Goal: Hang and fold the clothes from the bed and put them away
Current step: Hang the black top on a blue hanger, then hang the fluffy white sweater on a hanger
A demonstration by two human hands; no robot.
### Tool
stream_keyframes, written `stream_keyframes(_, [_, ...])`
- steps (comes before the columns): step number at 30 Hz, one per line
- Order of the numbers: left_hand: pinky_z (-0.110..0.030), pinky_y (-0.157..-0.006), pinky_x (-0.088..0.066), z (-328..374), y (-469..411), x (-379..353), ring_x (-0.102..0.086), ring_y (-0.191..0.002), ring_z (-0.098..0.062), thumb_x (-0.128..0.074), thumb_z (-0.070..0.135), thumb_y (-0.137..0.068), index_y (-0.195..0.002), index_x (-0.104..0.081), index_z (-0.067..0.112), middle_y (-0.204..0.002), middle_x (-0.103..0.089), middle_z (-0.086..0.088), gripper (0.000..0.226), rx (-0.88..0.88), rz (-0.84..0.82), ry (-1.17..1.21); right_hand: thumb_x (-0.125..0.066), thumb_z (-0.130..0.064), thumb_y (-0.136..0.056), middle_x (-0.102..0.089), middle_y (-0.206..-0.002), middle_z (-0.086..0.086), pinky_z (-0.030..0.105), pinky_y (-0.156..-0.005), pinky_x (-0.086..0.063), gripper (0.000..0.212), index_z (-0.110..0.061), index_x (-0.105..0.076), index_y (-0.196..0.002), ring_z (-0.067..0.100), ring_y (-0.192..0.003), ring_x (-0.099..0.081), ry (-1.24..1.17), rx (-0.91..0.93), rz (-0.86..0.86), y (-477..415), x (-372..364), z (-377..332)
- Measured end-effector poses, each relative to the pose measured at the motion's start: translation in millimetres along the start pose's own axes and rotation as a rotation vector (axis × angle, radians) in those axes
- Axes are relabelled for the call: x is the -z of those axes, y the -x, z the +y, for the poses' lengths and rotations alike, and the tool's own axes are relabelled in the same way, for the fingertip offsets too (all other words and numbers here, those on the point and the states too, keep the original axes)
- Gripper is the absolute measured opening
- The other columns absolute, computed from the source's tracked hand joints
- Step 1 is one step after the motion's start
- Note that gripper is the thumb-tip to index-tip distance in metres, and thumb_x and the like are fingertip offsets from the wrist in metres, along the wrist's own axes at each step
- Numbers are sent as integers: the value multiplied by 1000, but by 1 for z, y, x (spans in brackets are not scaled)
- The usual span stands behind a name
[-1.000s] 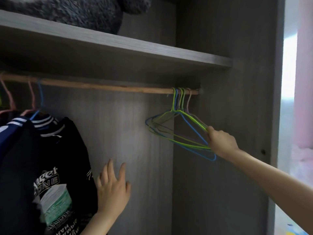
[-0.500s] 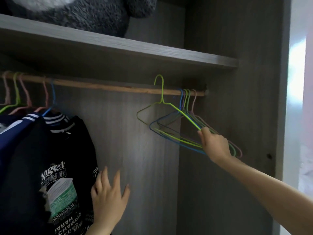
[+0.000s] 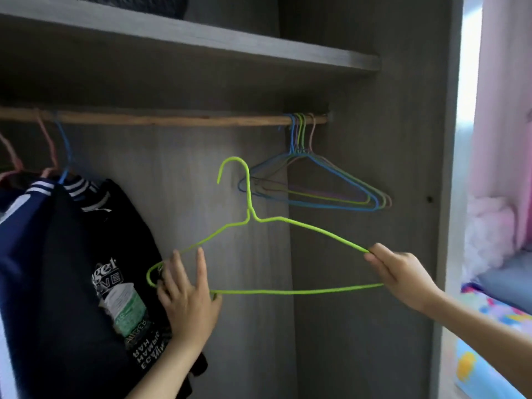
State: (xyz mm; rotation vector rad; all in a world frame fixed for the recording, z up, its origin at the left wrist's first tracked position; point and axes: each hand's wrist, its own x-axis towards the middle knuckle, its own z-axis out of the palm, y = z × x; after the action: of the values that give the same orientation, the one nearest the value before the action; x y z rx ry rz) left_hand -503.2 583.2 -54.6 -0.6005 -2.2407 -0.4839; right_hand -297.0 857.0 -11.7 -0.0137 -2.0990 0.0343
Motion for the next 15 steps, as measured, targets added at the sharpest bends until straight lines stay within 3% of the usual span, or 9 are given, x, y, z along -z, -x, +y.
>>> stream_keyframes(4, [-67,-82,-40,12,1,-10,-54,-109,-53,-96,26,-30,-133,-34,6,-115,-57,-34,122,-111,-78,77,-41,-45,-95,-17,-45,-10,24,-44,-21,33,-18,-35,-77,23,-51,-30,79,-143,-61,35,37,-1])
stream_keyframes(6, [-65,-80,-43,36,12,-20,-58,-103,-50,-96,32,-26,-130,-36,4,-108,-59,-32,123,-213,-123,171,-35,-53,-90,-24,-42,-6,29,-42,-30,45,-14,-53,-74,28,-39,-38,219,-257,-91,64,67,3])
stream_keyframes(8, [-62,-74,-47,63,29,-30,-62,-88,-47,-95,38,-21,-125,-42,2,-99,-59,-29,122,-299,-213,239,-31,-57,-88,-39,-40,2,27,-40,-33,59,-7,-58,-73,30,-37,-48,309,-371,-80,90,99,6])
stream_keyframes(11, [-56,-64,-51,117,52,-34,-62,-74,-43,-94,41,-15,-118,-46,4,-93,-58,-24,119,-464,-293,397,-47,-36,-86,-58,-49,5,24,-39,-29,19,-18,-47,-78,26,-40,-56,550,-481,-44,139,145,11])
stream_keyframes(13, [-54,-62,-51,150,67,-33,-62,-71,-43,-94,39,-12,-114,-46,3,-92,-59,-24,118,-503,-319,458,-60,-18,-86,-68,-71,11,33,-48,-41,2,-16,-60,-87,32,-58,-65,603,-618,-101,167,168,13])
stream_keyframes(15, [-52,-63,-53,190,86,-27,-64,-75,-42,-94,42,-16,-112,-45,1,-92,-61,-24,115,-606,-333,502,-58,-15,-90,-69,-86,16,37,-58,-41,15,-4,-62,-100,39,-76,-65,668,-855,-185,201,203,17])
